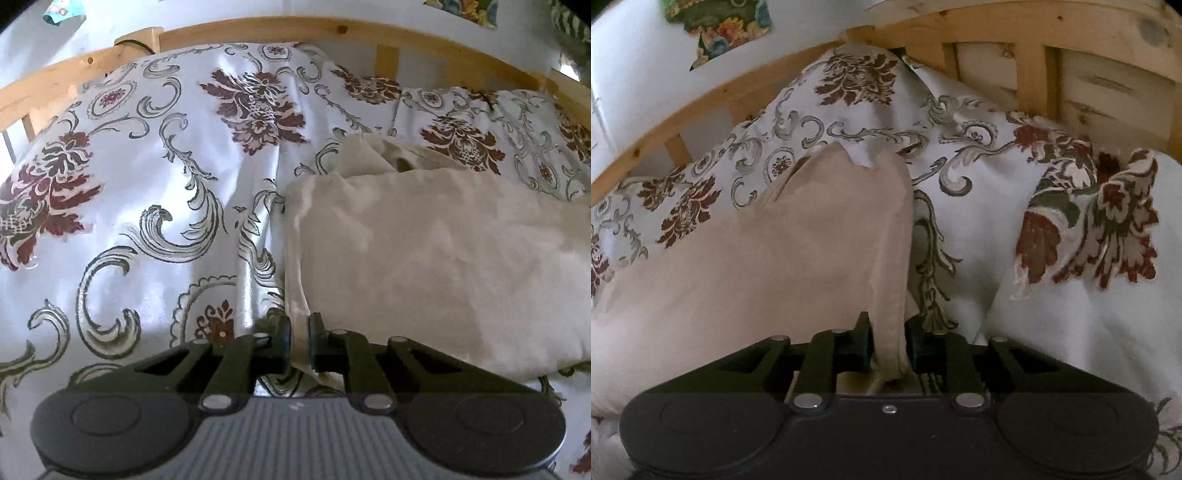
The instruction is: Fold large clothes
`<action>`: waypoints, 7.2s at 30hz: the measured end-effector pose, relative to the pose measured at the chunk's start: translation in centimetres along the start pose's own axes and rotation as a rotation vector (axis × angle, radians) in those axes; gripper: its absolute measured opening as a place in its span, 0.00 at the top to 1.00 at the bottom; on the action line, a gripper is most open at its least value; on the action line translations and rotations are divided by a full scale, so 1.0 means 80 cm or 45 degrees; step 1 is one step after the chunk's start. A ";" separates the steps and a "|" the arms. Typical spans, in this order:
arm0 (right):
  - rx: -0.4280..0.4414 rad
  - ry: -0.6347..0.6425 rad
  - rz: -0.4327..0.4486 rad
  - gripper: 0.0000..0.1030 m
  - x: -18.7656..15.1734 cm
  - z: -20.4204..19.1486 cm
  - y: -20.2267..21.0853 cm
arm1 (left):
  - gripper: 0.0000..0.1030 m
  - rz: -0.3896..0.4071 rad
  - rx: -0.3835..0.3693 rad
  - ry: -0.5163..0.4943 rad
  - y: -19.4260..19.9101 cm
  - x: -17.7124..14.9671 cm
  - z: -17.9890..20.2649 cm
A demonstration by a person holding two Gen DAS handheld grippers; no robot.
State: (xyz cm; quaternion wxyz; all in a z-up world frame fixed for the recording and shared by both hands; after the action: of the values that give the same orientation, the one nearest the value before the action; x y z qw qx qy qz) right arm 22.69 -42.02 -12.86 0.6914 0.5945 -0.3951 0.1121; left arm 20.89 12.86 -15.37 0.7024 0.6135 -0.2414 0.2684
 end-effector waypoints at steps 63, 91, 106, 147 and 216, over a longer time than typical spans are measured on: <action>0.035 -0.682 -0.014 0.50 -0.039 0.011 0.029 | 0.04 0.200 -0.301 0.745 -0.009 -0.038 0.028; 0.237 0.617 0.681 0.14 -0.012 -0.262 0.101 | 0.30 0.294 -0.296 0.605 0.010 -0.038 -0.011; 0.214 0.733 0.531 0.12 -0.042 -0.317 0.037 | 0.16 0.257 -0.173 0.626 0.002 -0.031 -0.013; 1.190 -0.729 -0.414 0.29 -0.001 -0.056 0.082 | 0.98 0.325 -0.525 -0.832 0.060 0.006 0.425; 0.526 0.015 0.325 0.45 0.060 -0.040 0.086 | 0.58 -0.020 -0.785 -0.150 -0.035 -0.007 0.272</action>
State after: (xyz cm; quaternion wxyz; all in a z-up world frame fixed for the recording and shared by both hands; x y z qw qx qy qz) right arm 22.89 -38.79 -4.45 0.5378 0.6678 -0.4315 0.2804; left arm 22.15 -9.03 -14.97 0.8422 0.3880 -0.3468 0.1411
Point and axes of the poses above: each gripper's, at about its wrist camera, not at the fingertips, and y roughly against the way its jaws point, z to its right, x to its top, the point moved 9 cm from there along -y, roughly the way its jaws point, and after that the axes turned 13 degrees about -x, right-handed, at the moved point
